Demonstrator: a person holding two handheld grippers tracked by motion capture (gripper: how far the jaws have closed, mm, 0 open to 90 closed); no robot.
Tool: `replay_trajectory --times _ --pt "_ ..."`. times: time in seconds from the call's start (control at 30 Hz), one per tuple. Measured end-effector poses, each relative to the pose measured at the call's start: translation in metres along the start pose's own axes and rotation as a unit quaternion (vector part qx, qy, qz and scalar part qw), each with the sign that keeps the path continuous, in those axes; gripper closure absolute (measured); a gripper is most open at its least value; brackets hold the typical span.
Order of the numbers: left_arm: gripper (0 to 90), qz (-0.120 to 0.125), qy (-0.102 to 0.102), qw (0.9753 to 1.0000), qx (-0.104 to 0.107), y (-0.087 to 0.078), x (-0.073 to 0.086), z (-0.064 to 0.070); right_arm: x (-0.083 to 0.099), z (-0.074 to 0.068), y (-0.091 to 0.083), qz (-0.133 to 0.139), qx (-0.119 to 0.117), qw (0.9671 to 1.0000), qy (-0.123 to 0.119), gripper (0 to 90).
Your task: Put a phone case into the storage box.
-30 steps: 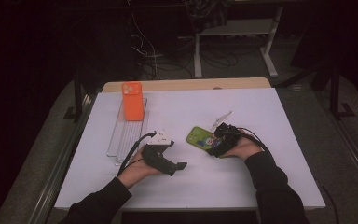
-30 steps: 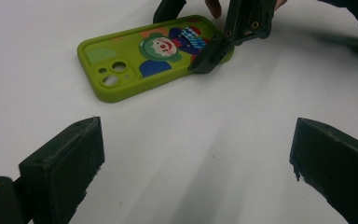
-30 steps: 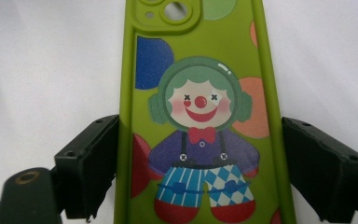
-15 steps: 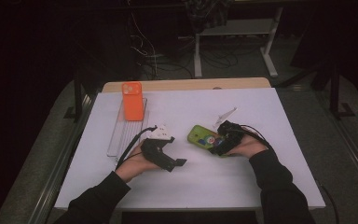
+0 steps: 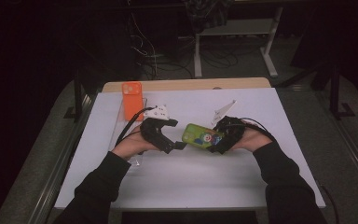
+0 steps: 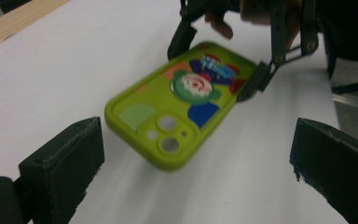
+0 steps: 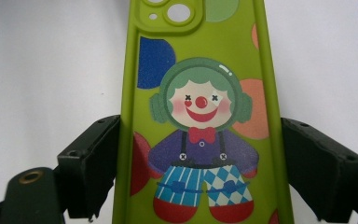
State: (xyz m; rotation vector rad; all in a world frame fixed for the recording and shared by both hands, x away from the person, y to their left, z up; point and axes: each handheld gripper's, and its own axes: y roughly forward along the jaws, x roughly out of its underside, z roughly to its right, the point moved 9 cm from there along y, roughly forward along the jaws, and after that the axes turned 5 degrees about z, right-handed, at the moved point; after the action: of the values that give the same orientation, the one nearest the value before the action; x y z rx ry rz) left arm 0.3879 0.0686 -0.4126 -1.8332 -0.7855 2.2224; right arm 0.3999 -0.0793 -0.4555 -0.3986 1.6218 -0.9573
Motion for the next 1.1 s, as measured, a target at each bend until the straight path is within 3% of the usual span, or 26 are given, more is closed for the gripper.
replay_trajectory --times 0.2,0.47,0.63,0.8,0.97,1.1 --pt "2.5 -0.027 0.041 0.9987 0.015 0.0 0.009 0.009 0.002 -0.015 0.006 -0.007 -0.02 0.9994 -0.028 15.1" --pt "2.5 -0.038 0.059 0.997 0.034 0.005 0.016 0.023 -0.002 -0.036 0.008 -0.013 -0.05 0.9971 -0.055 15.1" --pt "2.5 -0.041 0.073 0.9947 0.059 0.007 0.017 0.034 -0.006 -0.049 0.009 -0.015 -0.071 0.9947 -0.072 15.1" --pt "2.6 -0.067 0.096 0.9904 0.074 0.01 0.025 0.041 -0.009 -0.057 0.012 -0.018 -0.082 0.9928 -0.086 15.1" --pt "2.6 -0.092 0.124 0.9839 0.091 0.015 0.034 0.045 -0.012 -0.064 0.013 -0.02 -0.089 0.9911 -0.097 15.1" --pt "2.6 -0.099 0.117 0.9834 0.097 0.018 0.037 0.049 -0.016 -0.07 0.013 -0.018 -0.092 0.9896 -0.109 15.0"
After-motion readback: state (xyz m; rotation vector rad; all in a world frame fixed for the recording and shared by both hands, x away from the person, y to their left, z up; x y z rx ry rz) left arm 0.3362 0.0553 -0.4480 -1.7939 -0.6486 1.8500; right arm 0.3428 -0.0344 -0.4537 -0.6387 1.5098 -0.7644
